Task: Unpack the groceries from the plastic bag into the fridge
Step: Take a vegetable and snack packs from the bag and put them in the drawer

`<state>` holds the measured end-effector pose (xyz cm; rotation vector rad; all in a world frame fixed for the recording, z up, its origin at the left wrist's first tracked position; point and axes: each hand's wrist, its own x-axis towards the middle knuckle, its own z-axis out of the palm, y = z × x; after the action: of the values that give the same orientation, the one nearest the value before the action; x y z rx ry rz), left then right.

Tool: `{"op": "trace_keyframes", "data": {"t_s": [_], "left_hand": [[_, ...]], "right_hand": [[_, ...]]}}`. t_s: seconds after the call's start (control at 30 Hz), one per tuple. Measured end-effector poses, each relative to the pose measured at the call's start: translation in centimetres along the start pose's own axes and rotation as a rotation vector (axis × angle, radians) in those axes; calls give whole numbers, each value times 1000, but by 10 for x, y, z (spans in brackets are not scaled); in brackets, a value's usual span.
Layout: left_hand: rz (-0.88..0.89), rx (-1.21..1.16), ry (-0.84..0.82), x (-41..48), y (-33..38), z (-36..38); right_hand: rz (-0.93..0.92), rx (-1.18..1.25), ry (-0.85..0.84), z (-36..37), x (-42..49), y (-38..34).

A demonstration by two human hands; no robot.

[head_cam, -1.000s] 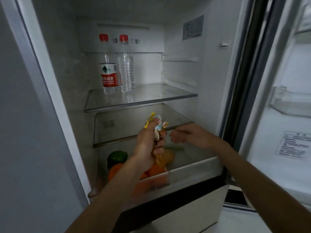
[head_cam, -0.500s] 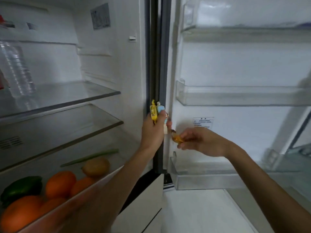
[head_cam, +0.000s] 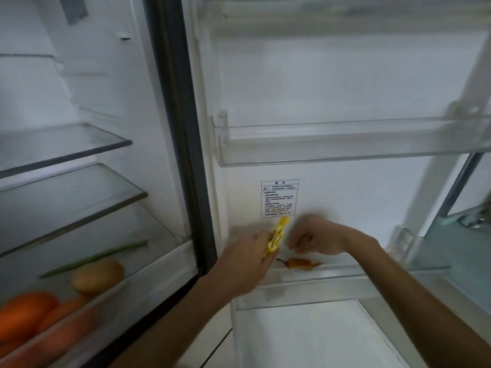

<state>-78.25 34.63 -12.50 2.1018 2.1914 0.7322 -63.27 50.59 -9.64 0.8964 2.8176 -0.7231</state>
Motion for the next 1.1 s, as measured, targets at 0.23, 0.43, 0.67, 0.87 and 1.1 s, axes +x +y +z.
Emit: {"op": "trace_keyframes", "data": {"t_s": [0.23, 0.43, 0.67, 0.87, 1.1], "left_hand": [[32, 188, -278, 29, -5, 16], [-21, 136, -343, 40, -2, 16], [18, 189, -273, 43, 12, -1], [150, -27, -63, 32, 47, -7], [433, -167, -20, -14, 122, 13]], "right_hand": [[-45, 93, -22, -12, -2, 12], [22, -82, -111, -23, 0, 20], [117, 82, 14, -23, -37, 18], [256, 83, 416, -17, -110, 14], [486, 74, 571, 30, -220, -8]]}}
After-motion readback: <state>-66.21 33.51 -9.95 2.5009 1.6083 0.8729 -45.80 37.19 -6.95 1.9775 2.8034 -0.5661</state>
